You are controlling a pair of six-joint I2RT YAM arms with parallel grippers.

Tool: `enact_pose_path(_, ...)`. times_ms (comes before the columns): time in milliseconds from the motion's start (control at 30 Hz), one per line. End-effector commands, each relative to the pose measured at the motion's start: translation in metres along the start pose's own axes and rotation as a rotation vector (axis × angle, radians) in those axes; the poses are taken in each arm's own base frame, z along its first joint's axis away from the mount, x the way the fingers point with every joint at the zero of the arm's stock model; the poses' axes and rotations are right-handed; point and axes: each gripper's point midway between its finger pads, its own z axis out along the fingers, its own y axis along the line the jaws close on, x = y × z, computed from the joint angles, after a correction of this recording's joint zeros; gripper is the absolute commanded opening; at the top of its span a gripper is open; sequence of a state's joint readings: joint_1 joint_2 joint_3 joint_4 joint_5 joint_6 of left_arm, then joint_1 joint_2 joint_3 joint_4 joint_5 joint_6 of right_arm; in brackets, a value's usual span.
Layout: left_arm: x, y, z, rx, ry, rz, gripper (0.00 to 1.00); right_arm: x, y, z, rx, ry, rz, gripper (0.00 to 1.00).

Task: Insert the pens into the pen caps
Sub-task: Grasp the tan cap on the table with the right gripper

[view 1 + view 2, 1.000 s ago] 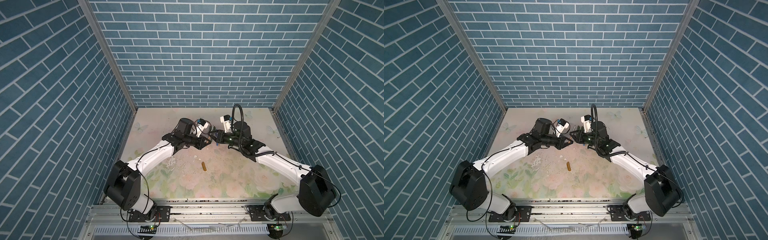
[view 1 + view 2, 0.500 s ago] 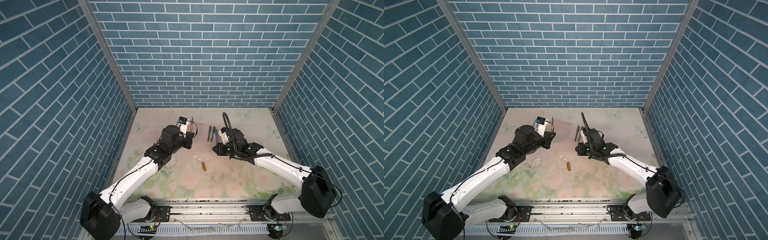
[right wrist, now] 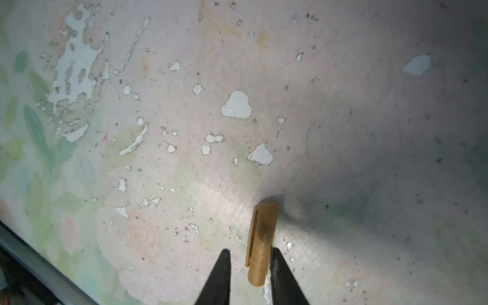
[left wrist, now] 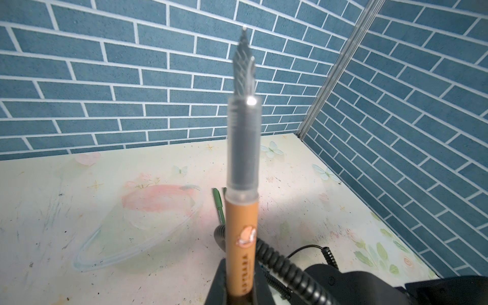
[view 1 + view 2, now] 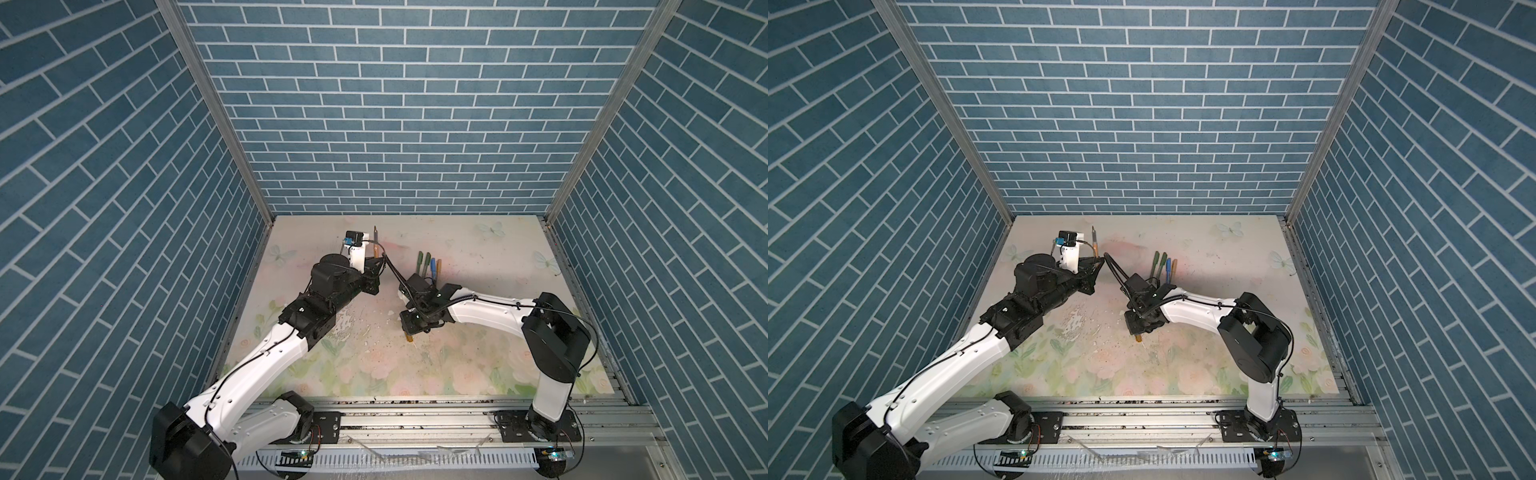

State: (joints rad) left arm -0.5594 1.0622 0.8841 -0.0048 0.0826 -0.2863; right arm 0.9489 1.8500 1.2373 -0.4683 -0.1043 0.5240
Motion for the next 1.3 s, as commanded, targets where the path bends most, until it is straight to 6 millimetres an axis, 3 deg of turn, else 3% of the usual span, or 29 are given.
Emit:
enact_pose_path(0, -0.004, -0.004, -0.001, 0.025, -0.018, -0.014, 0.0, 0.005, -0.011, 0.003, 0.084, 0.031, -0.032, 0.29)
enact_pose_path(267, -0.002, -0.005, 0.0, 0.033, -0.011, -0.016, 0.0, 0.011, -0.004, 0.015, 0.051, 0.063, -0.032, 0.26)
enact_pose_path(967, 0.0, -0.005, 0.002, 0.034, -0.004, -0.013, 0.0, 0.017, -0.01, 0.032, 0.064, 0.08, -0.024, 0.2)
enact_pose_path(1267, 0.001, -0.004, 0.003, 0.031, 0.0, -0.011, 0.0, 0.008, -0.001, 0.022, 0.036, 0.009, -0.019, 0.15)
